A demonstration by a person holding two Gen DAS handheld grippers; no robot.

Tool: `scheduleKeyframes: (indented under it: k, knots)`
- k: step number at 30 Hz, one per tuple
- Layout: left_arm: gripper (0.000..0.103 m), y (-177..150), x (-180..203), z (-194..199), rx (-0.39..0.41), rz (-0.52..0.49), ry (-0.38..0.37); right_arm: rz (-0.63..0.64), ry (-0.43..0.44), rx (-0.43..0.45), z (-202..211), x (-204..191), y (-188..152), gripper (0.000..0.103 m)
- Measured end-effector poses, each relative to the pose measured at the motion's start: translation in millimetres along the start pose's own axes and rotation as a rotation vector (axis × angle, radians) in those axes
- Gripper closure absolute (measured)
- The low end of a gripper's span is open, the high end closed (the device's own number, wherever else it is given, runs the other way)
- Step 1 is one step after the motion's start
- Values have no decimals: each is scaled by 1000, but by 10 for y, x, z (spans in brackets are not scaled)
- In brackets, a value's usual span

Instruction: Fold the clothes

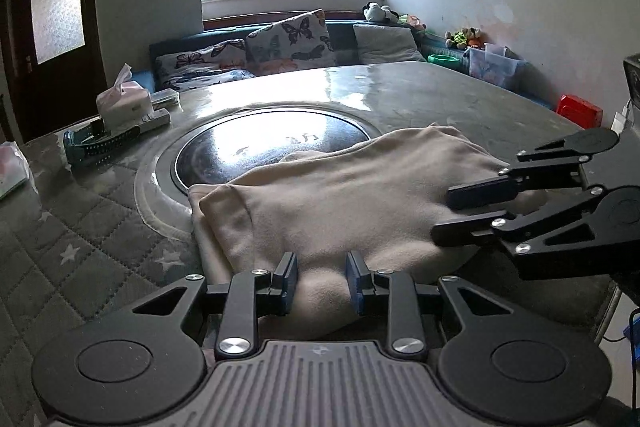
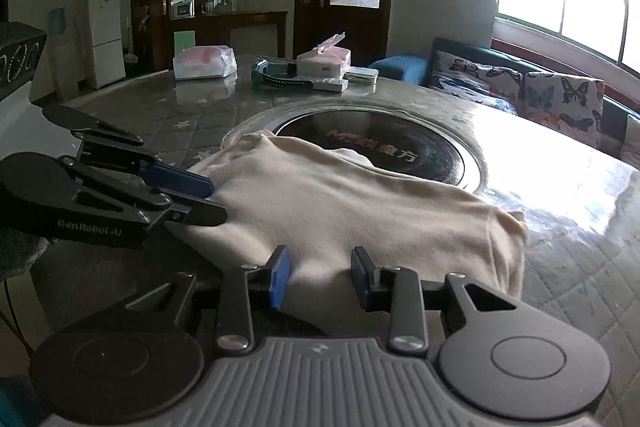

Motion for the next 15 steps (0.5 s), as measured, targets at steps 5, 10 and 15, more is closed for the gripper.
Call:
scheduleKeyframes:
  k: [5, 10, 15]
  knots:
    - [73, -17, 2, 5, 11, 7, 7, -31, -2, 3, 103, 76, -18, 68]
    - [73, -25, 5, 8, 13, 20, 14, -64, -22, 9, 159, 193, 15, 68]
    - [73, -16, 8, 12, 8, 22, 13, -105, -49, 15, 189, 343, 48, 68]
Point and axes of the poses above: each gripper's, at about its wrist camera, not at the fingertips, and z roughly against the way its jaws point, x to its right, y to its top, the point moved 1 cm from there along -z, roughly the way its jaws point, and after that the axes turned 13 degrees about x, right-handed, at the moved point
